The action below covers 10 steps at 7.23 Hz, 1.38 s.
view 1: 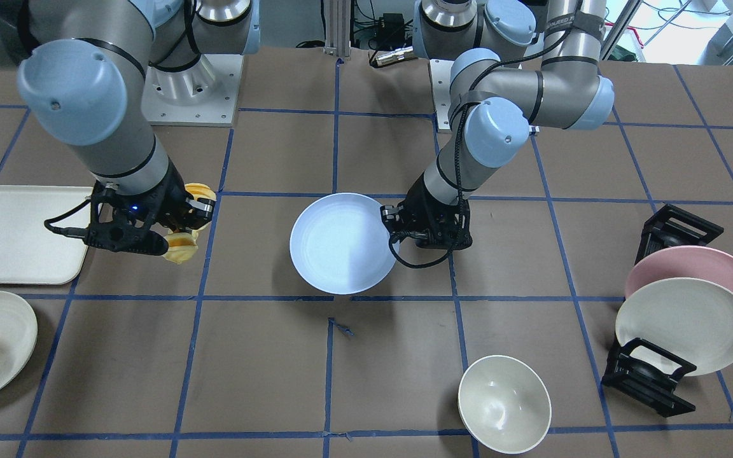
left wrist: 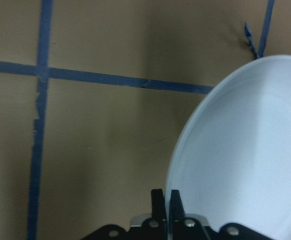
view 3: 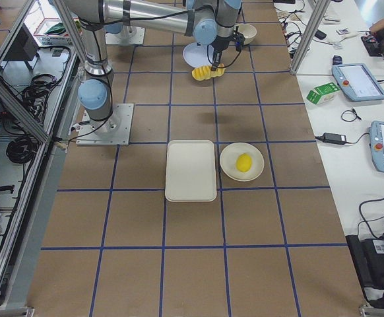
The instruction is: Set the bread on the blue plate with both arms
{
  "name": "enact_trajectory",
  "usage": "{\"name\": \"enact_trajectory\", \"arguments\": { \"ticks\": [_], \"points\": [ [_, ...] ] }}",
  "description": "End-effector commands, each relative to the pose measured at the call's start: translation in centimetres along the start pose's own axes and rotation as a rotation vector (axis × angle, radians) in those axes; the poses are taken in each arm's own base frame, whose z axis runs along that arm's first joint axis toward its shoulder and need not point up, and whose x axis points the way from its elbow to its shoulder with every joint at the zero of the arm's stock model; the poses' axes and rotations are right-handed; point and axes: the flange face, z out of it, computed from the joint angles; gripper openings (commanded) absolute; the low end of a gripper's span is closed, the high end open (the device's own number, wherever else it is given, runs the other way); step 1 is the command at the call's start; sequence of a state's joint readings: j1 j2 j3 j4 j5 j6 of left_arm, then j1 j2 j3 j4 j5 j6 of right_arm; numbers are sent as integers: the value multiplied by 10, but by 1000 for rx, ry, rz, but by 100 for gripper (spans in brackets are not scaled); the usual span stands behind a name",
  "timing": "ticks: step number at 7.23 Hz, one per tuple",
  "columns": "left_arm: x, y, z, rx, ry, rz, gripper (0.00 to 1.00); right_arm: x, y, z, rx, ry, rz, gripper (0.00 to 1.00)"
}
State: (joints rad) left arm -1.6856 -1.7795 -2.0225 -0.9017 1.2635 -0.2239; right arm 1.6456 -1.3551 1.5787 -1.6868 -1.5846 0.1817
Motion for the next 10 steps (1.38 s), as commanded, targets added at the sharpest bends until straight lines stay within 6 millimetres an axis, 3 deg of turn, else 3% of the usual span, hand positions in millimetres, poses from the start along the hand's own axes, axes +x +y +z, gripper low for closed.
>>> {"name": "enact_trajectory", "arguments": {
  "ticks": [1,3,4,5,6,8,10],
  "points": [
    [14,0,36,-14,0,26,0,-53,6,16,35,1,-2,0],
    [12,-1,49,-36,-6,34,0,-90,6,38,53,-1,20,0],
    [11,-4,55,-40,-9,31,15,-113,10,52,58,-2,34,0],
    [14,-7,50,-19,-3,32,71,-129,12,62,60,-3,52,0],
    [17,-10,31,44,7,35,100,-134,13,68,51,-9,67,0],
    [4,-18,-15,143,-113,36,100,-144,14,84,3,-49,93,0],
    [4,-25,-84,97,-187,31,100,-174,19,111,11,-49,101,0]
  ]
}}
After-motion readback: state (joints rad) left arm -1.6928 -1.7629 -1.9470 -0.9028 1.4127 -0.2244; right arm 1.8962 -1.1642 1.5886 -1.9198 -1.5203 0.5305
